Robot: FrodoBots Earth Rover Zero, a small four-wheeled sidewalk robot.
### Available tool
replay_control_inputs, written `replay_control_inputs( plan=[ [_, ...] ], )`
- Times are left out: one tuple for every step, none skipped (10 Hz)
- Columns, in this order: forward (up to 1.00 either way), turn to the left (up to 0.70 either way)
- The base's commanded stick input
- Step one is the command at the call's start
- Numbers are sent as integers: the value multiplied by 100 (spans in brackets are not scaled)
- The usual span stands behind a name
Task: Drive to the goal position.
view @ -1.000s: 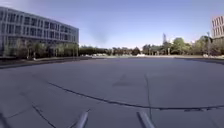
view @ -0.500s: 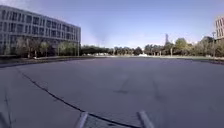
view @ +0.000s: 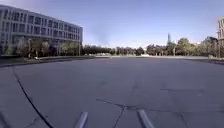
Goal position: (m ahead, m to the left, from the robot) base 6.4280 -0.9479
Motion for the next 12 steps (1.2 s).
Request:
replay_control_inputs(
  plan=[
    [100, -27],
    [100, -27],
    [100, -27],
    [100, -27],
    [100, -27],
    [100, -17],
    [100, 0],
    [100, 0],
    [100, -21],
    [100, -27],
    [100, -15],
    [100, 0]
  ],
)
